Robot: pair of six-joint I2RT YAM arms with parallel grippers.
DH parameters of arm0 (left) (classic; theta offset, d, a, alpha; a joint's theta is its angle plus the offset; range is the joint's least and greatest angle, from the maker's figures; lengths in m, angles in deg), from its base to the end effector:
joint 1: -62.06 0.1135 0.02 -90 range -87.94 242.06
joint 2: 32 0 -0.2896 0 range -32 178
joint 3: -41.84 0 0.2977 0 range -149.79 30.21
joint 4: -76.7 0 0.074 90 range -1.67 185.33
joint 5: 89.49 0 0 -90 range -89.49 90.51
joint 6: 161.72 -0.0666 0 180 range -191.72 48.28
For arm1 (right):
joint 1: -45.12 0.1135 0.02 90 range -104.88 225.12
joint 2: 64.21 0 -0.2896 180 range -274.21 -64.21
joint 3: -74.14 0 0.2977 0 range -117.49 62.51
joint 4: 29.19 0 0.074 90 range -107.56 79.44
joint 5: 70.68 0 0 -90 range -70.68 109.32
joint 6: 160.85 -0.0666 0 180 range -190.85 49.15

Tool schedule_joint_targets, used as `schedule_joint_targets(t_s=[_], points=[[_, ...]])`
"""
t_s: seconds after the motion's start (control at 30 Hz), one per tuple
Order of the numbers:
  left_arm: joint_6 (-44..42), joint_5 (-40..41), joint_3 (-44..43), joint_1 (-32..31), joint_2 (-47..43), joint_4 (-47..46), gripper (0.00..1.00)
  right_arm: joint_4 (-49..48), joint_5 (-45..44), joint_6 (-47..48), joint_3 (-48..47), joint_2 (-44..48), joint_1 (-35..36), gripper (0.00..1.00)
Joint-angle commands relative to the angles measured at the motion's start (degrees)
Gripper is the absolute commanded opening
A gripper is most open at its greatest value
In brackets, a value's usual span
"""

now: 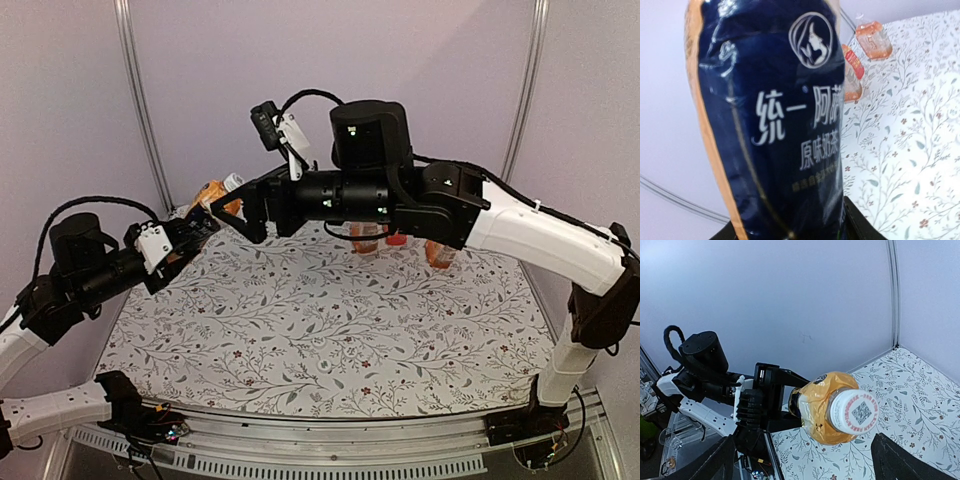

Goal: Unscrew the bottle caps

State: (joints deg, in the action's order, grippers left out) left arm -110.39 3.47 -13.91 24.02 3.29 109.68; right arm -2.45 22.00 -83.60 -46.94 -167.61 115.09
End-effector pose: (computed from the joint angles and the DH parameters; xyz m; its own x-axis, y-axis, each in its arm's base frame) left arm 0.1594 -0.1204 0.3544 0.2264 0.6152 -0.7552 0.5562 0.5549 0.6187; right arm 0.1716 0.4798 0.4635 -0.2632 -0.0784 -0.9615 -0.9189 0.3240 0.2251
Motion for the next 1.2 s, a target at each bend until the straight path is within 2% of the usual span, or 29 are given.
schedule_joint_targets(t_s=[0.0,0.13,0.27,0.4,0.7,0.8,0.93,0.97,1.03,1.17], points=[[-17.0,6.1,1.2,-0.3,1.6,-6.7,0.42,13.5,-1.0,-3.7,-2.1,1.6,-2.0,0.93],[-21.1,5.9,0.5,-0.3,2.2,-8.1,0.42,14.9,0.3,-9.1,-3.8,0.2,-3.8,0.85],[-25.2,5.6,0.9,-0.9,2.1,-8.3,0.42,15.1,2.0,-9.7,-6.1,-1.3,-4.2,0.78],[-27.2,5.0,1.3,-1.2,2.0,-8.5,0.42,15.1,3.4,-9.7,-7.2,-2.2,-4.5,0.66],[-28.9,5.4,2.3,-2.5,1.9,-9.2,0.42,13.8,7.5,-11.3,-6.9,-2.9,-5.8,0.52],[-28.8,5.6,2.5,-2.6,1.9,-9.2,0.42,13.7,7.6,-11.3,-6.6,-2.7,-6.0,0.38],[-27.4,5.4,2.3,-2.7,1.7,-9.0,0.42,13.8,9.8,-10.9,-6.3,-2.8,-6.0,0.05],[-25.8,4.7,1.8,-2.7,1.7,-8.0,0.42,13.8,10.9,-10.1,-6.2,-2.8,-5.9,0.0],[-20.5,1.5,-1.0,-2.7,2.0,-2.1,0.4,14.5,14.2,-8.4,-6.2,-2.9,-5.9,0.0],[-10.8,-14.1,-8.4,-2.7,3.0,14.6,0.37,19.9,17.3,1.6,-7.2,-3.0,-3.9,0.0]])
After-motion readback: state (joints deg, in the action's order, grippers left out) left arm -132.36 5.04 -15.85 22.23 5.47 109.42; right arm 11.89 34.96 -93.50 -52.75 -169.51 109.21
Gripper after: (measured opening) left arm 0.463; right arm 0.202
